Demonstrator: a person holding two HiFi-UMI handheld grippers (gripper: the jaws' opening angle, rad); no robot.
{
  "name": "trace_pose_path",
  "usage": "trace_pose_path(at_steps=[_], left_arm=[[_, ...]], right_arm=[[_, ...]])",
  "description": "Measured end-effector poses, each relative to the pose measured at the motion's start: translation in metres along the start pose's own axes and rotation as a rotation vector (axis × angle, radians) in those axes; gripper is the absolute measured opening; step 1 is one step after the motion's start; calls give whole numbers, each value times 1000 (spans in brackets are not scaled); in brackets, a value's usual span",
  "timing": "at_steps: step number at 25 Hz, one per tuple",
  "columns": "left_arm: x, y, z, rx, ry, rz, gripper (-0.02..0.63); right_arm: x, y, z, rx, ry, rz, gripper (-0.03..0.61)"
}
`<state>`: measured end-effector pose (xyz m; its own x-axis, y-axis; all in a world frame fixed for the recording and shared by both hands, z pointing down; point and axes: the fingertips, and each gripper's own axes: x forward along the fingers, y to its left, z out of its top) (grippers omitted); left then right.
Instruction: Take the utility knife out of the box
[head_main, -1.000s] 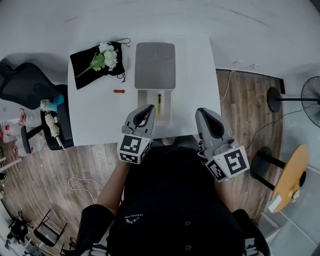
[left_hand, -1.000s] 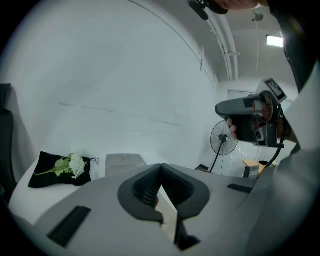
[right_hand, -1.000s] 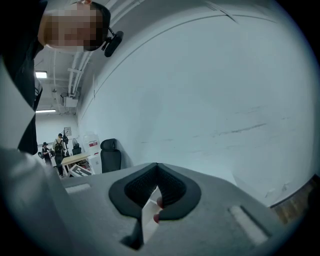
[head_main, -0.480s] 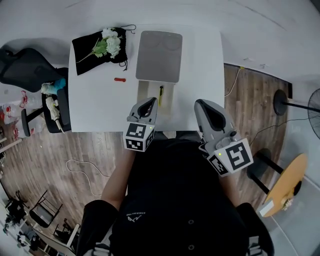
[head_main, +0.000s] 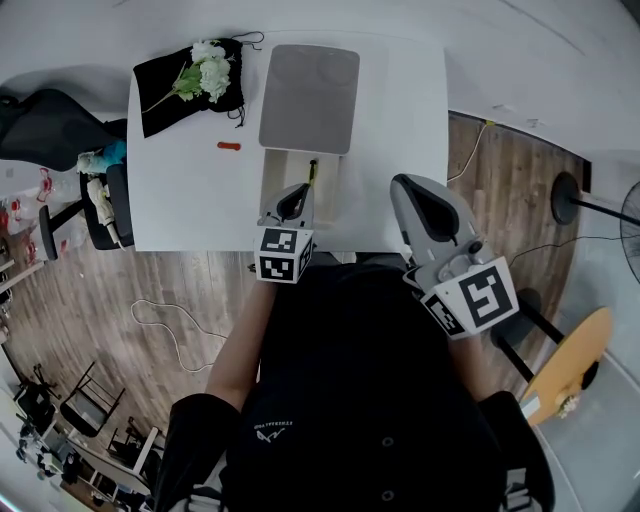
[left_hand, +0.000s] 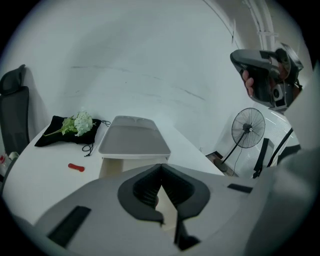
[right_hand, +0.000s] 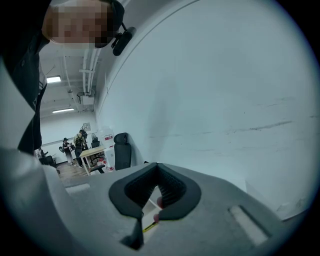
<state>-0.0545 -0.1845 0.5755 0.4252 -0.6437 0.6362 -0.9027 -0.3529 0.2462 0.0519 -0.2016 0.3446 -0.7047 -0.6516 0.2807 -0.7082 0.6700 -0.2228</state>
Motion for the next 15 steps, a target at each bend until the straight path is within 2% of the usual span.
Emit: trace_pose_path(at_steps=[8,15], left_arm=[[28,13,-15,-78,103,-8,5],[49,19,-28,-94,192,-23,6]], right_arm=[[3,-16,-7,31,24,-26,5],[7,-28,-13,57,42,-50,5]])
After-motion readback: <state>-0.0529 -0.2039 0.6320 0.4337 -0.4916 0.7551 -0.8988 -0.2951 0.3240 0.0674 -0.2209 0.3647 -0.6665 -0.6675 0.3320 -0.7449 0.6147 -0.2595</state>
